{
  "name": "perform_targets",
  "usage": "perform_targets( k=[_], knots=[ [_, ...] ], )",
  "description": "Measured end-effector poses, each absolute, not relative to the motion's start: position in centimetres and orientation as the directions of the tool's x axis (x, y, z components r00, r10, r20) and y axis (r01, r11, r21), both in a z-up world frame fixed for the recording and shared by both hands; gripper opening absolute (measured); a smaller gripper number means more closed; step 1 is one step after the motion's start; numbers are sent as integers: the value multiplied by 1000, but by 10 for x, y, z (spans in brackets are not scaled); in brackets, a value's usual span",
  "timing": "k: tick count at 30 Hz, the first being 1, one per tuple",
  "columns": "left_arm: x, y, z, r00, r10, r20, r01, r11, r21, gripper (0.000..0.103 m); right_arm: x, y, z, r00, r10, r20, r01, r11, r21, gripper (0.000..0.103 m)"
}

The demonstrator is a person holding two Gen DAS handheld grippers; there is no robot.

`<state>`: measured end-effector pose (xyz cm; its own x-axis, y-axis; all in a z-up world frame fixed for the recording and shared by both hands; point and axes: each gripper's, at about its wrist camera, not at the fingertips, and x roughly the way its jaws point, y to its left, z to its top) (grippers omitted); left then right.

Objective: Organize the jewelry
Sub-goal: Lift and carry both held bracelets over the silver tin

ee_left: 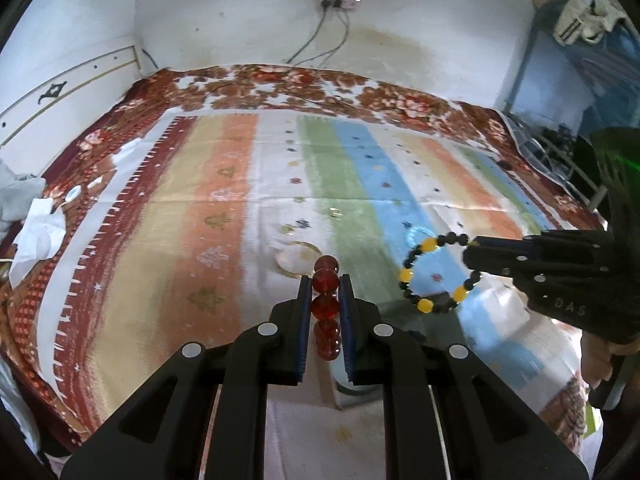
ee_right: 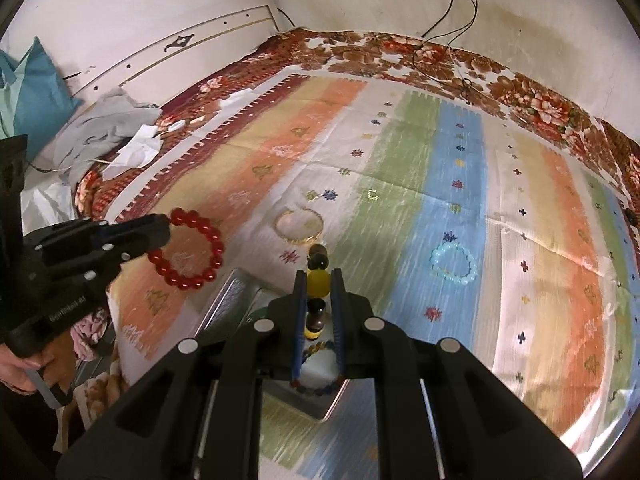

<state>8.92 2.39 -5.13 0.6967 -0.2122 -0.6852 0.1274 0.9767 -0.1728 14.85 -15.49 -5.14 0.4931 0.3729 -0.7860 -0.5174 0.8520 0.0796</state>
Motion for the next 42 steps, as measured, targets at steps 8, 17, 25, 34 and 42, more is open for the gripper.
perform_targets(
  k=[8,17,25,34,42],
  knots=[
    [72,6,-45,698,-245,-673,176,969,-171,13,123,-155,-44,500,374,-781,-527,847,68,13],
    [68,-6,-43,692,-250,-677,190,968,-163,13,112,-158,-41,498,387,-776,-534,842,77,13],
    [72,-10,-49,676,-251,-693,193,968,-162,13,114,-160,-46,486,390,-782,-531,843,90,13],
    [77,-13,-55,663,-251,-706,185,968,-170,13,118,-164,-53,466,395,-792,-527,843,110,13],
    [81,-18,-61,638,-257,-726,198,966,-168,13,122,-168,-57,457,397,-796,-513,848,128,33]
  ],
)
